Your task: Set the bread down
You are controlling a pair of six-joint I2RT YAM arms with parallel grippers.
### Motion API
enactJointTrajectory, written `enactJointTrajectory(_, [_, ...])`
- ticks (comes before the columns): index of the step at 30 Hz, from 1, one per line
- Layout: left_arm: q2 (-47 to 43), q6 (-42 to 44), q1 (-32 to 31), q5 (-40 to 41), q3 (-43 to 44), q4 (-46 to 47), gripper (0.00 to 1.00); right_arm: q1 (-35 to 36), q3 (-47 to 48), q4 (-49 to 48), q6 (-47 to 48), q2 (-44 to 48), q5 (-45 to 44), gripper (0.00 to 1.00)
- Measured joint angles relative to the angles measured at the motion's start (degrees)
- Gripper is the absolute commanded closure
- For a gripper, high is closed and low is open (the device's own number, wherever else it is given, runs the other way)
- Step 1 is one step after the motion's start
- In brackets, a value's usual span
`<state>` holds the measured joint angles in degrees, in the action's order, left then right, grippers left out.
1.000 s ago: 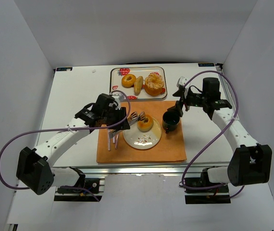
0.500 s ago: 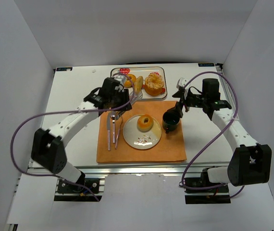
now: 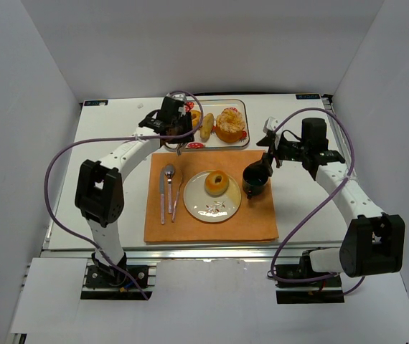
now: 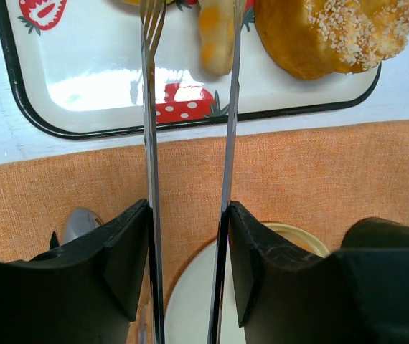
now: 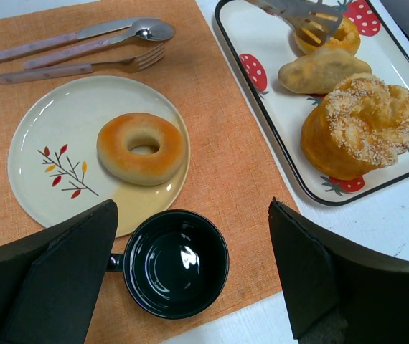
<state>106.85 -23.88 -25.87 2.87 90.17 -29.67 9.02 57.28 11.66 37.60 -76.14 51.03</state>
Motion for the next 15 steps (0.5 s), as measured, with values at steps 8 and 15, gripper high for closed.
enactJointTrajectory(8, [3.54, 0.5, 0.0, -3.74, 0.74, 0.33, 0.44, 0.0, -0.13, -0.13, -0.02, -0.09, 0.02, 0.11])
enactJointTrajectory(15, [5.22, 0.72, 0.0, -5.7, 0.74, 0.66, 0.44, 0.0, -0.13, -0.17, -0.02, -0.22, 0.0, 0.1])
